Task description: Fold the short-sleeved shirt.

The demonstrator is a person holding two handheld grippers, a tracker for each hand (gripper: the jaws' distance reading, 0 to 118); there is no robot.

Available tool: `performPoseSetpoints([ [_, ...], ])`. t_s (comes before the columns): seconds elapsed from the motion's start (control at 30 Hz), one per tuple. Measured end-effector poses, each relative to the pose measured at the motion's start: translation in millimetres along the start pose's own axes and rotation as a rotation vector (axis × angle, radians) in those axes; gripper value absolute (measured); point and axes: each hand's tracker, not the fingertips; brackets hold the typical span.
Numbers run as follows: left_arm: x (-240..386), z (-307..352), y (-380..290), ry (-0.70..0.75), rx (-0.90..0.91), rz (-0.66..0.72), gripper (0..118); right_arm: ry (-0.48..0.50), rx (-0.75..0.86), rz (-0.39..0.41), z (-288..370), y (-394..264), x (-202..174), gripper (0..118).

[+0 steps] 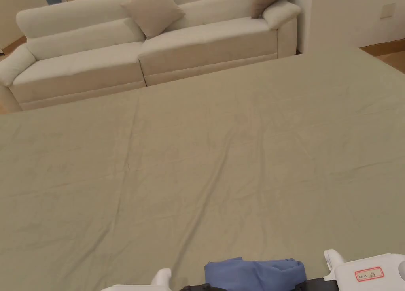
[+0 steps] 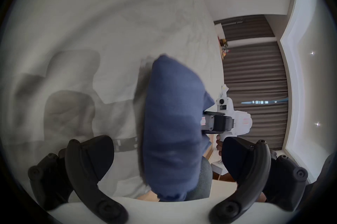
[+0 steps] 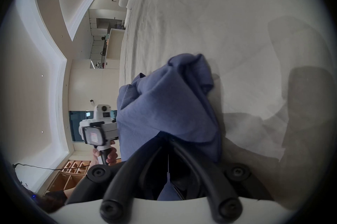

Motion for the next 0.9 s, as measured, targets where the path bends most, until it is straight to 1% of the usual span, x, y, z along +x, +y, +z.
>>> performPoseSetpoints([
  [0.1,14,-12,7,-0.103,-0.004,-0.075,116,0.003,0.008,0.001,3,-3,1,2],
  [0.13,15,-19,8,-0.076,-0.005,-0.063,116,0.004,0.011,0.002,4,-4,2,2],
  [0.17,15,-24,9,-0.072,-0.003,-0.057,113,0.003,0.012,0.000,5,-4,2,2],
  [0.2,13,-28,9,-0.092,-0.023,-0.038,105,0.001,0.015,-0.002,7,-5,3,2],
  [0.23,12,-29,10,-0.123,-0.023,-0.021,89,0.003,0.016,-0.001,8,-5,4,2],
  [0.27,15,-29,12,-0.111,-0.030,-0.030,45,-0.001,0.020,-0.001,10,-6,4,2],
  [0.3,13,-25,12,-0.008,-0.025,-0.068,31,-0.002,0.023,-0.001,12,-6,5,2],
  [0.33,8,-21,13,0.041,-0.026,-0.123,31,-0.002,0.028,-0.004,13,-6,7,2],
  [0.4,-6,-20,14,-0.129,-0.079,0.015,31,0.010,0.031,-0.030,13,-9,9,2],
  [0.43,-10,-20,17,-0.112,-0.070,0.024,31,0.015,0.040,-0.055,14,-10,6,2],
  [0.5,-14,-19,25,-0.118,-0.080,-0.018,31,0.023,0.061,-0.072,17,-14,-6,2],
  [0.53,-19,-18,29,-0.180,-0.111,-0.041,31,0.049,0.070,-0.050,20,-16,-13,2],
  [0.57,-24,-12,32,-0.199,-0.111,-0.008,31,0.097,0.071,-0.026,23,-18,-20,2],
  [0.6,-32,-5,38,-0.256,-0.141,0.014,31,0.142,0.081,-0.014,28,-22,-27,2],
  [0.63,-37,8,45,-0.239,-0.143,-0.014,31,0.155,0.100,-0.006,33,-25,-35,2],
  [0.73,-57,71,63,-0.185,-0.138,-0.132,31,0.131,0.113,0.035,39,-35,-64,2],
  [0.8,-85,122,75,-0.187,-0.131,-0.143,31,0.135,0.111,0.041,37,-40,-76,2],
  [0.83,-103,151,82,-0.179,-0.132,-0.130,31,0.144,0.114,0.028,33,-44,-87,2],
  [0.9,-136,209,96,-0.086,-0.121,-0.143,31,0.149,0.109,0.012,26,-49,-97,2],
])
